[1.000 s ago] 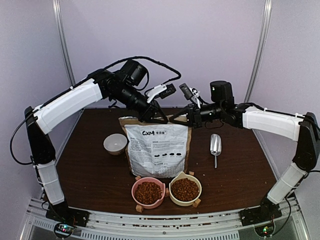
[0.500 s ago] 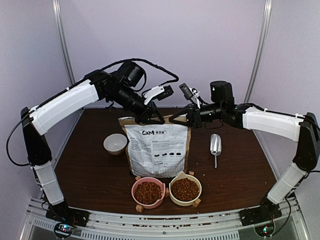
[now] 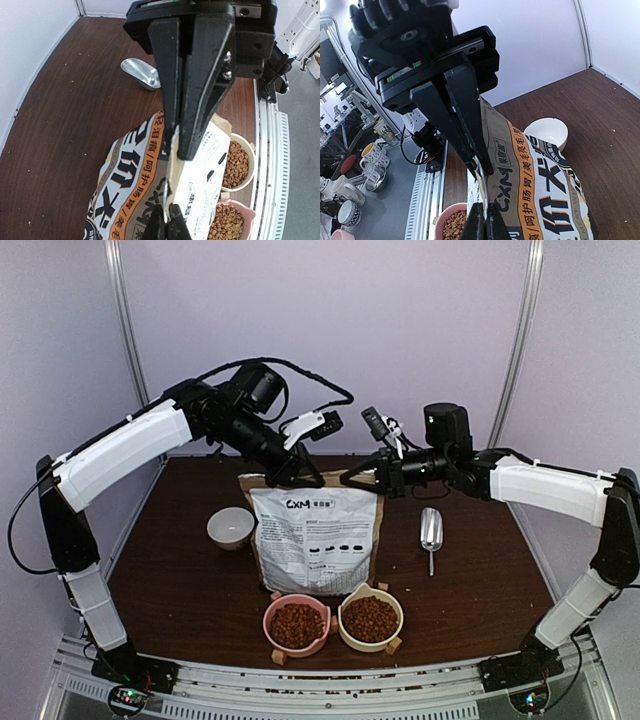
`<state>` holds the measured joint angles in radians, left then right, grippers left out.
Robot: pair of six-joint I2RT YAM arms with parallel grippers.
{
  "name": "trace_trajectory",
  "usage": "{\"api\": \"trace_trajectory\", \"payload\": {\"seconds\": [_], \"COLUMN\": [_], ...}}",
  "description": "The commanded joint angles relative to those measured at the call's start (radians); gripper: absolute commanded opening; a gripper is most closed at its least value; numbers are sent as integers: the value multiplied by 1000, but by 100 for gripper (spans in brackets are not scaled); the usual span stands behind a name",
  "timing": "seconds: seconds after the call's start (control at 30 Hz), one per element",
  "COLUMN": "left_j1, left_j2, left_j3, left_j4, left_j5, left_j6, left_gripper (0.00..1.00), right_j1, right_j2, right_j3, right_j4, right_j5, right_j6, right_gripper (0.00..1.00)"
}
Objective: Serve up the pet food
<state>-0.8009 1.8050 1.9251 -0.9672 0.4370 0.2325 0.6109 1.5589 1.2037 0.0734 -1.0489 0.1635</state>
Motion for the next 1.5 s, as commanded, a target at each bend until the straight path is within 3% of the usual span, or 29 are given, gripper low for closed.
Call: {"api": "trace_trajectory", "payload": {"seconds": [0.0, 0.17, 0.23, 0.27, 0.47, 0.57, 0.67, 0.83, 0.93, 1.07, 1.47], "left_j1": [48, 65, 69, 70, 77, 86, 91, 98, 103, 107, 124], "left_j2": [-40, -52, -56, -56, -66, -72, -77, -85, -90, -97, -122], "left_j3": [-29, -46, -53, -56, -76, -82, -89, -102, -108, -120, -163], "left_j4": [-13, -13, -13, -13, -13, -12, -13, -13, -13, -13, -13], "left_j5": [-121, -150, -160, -163, -197, -218, -231, -243, -256, -267, -316], "left_j6": [14, 14, 16, 17, 24, 24, 27, 34, 34, 37, 49], "left_gripper": [0, 11, 7, 0, 0, 10, 0, 0, 10, 0, 4], "right_j1": [-13, -17, -17, -17, -20, -23, -25, -29, -33, -38, -49], "right_j2": [-80, -93, -97, -99, -110, -115, -122, -130, -135, -139, -151], "right_j3": [-10, -14, -16, -16, -22, -25, -26, -30, -32, -33, -39], "right_j4": [3, -7, -11, -11, -19, -24, -28, -35, -37, -37, -35], "right_j5": [-13, -10, -8, -8, -2, -1, 1, 6, 7, 9, 15], "right_j6": [-12, -17, -19, -20, -24, -27, -28, -33, -33, -33, -29], "right_gripper": [0, 0, 0, 0, 0, 0, 0, 0, 0, 0, 0]}}
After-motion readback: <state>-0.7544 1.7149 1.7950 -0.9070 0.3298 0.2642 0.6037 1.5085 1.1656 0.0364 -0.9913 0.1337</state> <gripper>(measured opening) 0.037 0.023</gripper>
